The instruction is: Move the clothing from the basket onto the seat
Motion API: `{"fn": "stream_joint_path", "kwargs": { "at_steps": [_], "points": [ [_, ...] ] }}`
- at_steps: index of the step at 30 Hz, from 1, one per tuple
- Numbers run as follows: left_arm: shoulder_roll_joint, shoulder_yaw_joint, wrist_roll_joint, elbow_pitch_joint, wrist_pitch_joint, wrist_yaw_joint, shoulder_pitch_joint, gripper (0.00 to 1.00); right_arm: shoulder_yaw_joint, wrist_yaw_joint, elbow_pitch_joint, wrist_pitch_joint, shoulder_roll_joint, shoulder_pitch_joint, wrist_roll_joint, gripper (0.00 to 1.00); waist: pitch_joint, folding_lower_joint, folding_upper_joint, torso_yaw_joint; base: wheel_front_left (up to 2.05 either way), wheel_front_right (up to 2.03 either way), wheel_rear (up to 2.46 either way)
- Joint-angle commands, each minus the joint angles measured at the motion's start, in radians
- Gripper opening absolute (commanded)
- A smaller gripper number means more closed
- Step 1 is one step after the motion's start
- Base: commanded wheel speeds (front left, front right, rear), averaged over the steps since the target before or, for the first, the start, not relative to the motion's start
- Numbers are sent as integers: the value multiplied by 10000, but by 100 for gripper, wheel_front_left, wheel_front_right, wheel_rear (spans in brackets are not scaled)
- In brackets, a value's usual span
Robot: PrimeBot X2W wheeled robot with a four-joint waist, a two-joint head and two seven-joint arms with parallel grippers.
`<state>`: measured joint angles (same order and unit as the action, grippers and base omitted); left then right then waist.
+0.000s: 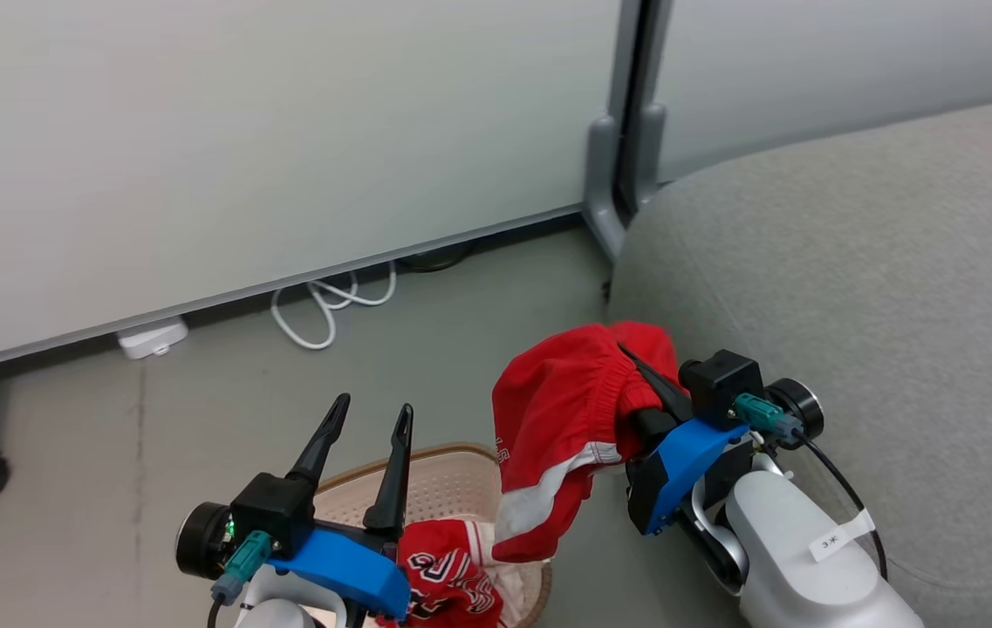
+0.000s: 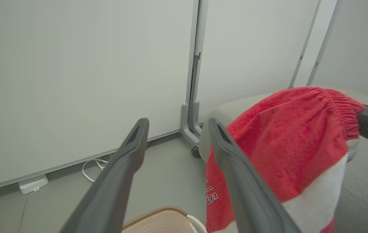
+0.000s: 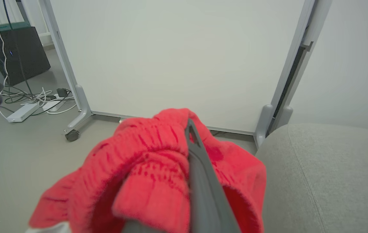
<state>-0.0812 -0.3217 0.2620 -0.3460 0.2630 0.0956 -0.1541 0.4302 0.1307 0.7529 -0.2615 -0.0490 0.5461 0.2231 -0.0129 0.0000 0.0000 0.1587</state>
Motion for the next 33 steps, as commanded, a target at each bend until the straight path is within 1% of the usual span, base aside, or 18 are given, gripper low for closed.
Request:
{"fn": "stream_joint_path", "kwargs": {
  "at_steps": [1, 6, 7, 11, 17, 27, 33],
  "points": [
    [34, 103, -93, -119, 27, 44, -2, 100, -15, 1, -78, -54, -26, -88, 28, 0, -95, 0, 0, 641, 0, 0, 0],
    [96, 287, -137, -305, 28, 80, -120, 100, -126, 1, -98, -53, -24, -179, -50, 0, -172, 0, 0, 1419, 0, 0, 0],
    [96, 287, -137, -305, 28, 80, -120, 100, -126, 1, -98, -53, -24, -179, -50, 0, -172, 0, 0, 1419, 0, 0, 0],
    [129, 449, -174, -427, 28, 92, -134, 100, -159, 1, -146, -54, -24, -216, -54, 0, -266, 0, 0, 2010, 0, 0, 0],
    [167, 705, -220, -567, 27, 96, -219, 100, -338, 1, -96, -53, -23, -242, -114, 0, -442, 0, 0, 2676, 0, 0, 0],
    [189, 864, -378, -661, 29, 193, -331, 100, -349, 1, -292, -51, -20, -369, -3, 0, -635, 0, 0, 3457, 0, 0, 0],
    [200, 946, -437, -646, 27, 252, -281, 100, -331, 1, -349, -53, -20, -449, 57, 0, -687, 0, 0, 3660, 0, 0, 0]
  ]
}}
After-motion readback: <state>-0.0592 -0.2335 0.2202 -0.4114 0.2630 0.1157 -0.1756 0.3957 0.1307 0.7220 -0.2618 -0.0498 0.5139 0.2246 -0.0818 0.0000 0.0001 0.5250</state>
